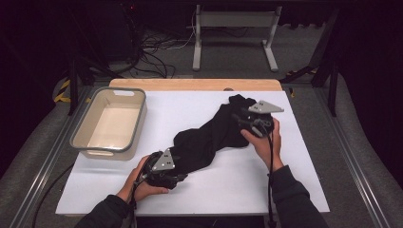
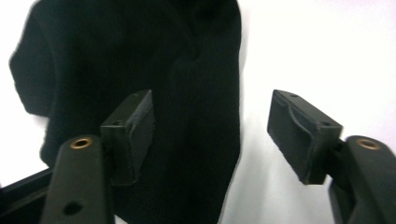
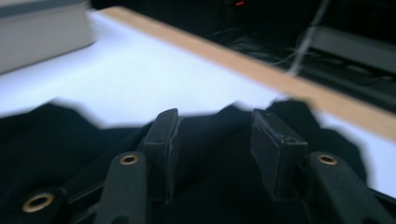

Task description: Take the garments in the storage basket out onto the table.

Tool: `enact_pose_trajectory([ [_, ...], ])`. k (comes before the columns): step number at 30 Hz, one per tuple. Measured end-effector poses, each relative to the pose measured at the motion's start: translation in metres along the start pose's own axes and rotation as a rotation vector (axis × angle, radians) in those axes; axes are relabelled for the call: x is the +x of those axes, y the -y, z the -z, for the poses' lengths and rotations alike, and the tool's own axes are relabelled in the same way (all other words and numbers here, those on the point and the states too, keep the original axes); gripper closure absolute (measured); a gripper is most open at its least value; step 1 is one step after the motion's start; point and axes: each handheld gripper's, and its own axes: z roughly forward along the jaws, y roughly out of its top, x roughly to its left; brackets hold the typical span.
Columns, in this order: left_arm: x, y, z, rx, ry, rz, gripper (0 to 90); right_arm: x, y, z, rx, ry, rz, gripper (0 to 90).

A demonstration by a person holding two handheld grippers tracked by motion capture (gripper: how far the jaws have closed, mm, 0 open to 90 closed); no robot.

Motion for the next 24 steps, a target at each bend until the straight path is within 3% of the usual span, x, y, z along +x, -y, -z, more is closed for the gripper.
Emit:
enact_pose_trajectory([
  [1, 0.001, 0.000, -0.001, 0.001, 0.016, 0.000, 35.7, 0.006, 0.011, 0.002, 0.023, -0.042, 0.011, 54.6],
  [2, 0.001, 0.001, -0.004, 0.010, 0.023, 0.008, 39.6, 0.012, 0.026, 0.004, 0.071, -0.055, 0.049, 55.9],
  [4, 0.002, 0.001, -0.006, 0.027, 0.025, 0.009, 42.0, 0.014, 0.032, 0.005, 0.090, -0.069, 0.055, 56.3],
  [5, 0.002, 0.002, -0.009, 0.040, 0.029, 0.009, 44.7, 0.016, 0.042, 0.007, 0.118, -0.099, 0.052, 56.0],
  [7, 0.003, 0.003, -0.010, 0.031, 0.054, 0.029, 47.8, 0.018, 0.054, 0.010, 0.160, -0.082, 0.088, 52.4],
  [8, 0.004, 0.003, -0.010, 0.028, 0.071, 0.036, 53.4, 0.016, 0.064, 0.008, 0.208, -0.099, 0.084, 49.6],
  [10, 0.005, 0.003, -0.011, 0.024, 0.076, 0.046, 55.5, 0.016, 0.067, 0.007, 0.216, -0.094, 0.079, 48.1],
  [11, 0.005, 0.003, -0.012, 0.023, 0.081, 0.047, 58.3, 0.014, 0.069, 0.005, 0.226, -0.081, 0.087, 47.9],
  [14, 0.005, 0.001, -0.014, 0.019, 0.087, 0.048, 70.3, 0.012, 0.072, -0.001, 0.253, -0.100, 0.084, 45.8],
  [16, 0.005, -0.001, -0.016, 0.015, 0.086, 0.051, 74.9, 0.016, 0.071, -0.005, 0.274, -0.093, 0.129, 45.7],
  [18, 0.006, -0.002, -0.018, 0.014, 0.084, 0.058, 82.3, 0.014, 0.070, -0.009, 0.275, -0.088, 0.116, 50.2],
  [19, 0.007, -0.005, -0.020, 0.019, 0.086, 0.046, 85.4, 0.014, 0.069, -0.010, 0.274, -0.079, 0.120, 58.7],
  [20, 0.007, -0.005, -0.020, 0.019, 0.086, 0.046, 86.9, 0.014, 0.069, -0.010, 0.274, -0.079, 0.120, 58.7],
  [23, 0.007, -0.007, -0.021, 0.019, 0.084, 0.033, 88.4, 0.016, 0.069, -0.010, 0.273, -0.060, 0.142, 78.6],
  [24, 0.006, -0.008, -0.021, 0.012, 0.093, 0.028, 88.5, 0.016, 0.069, -0.010, 0.275, -0.066, 0.141, 80.7],
])
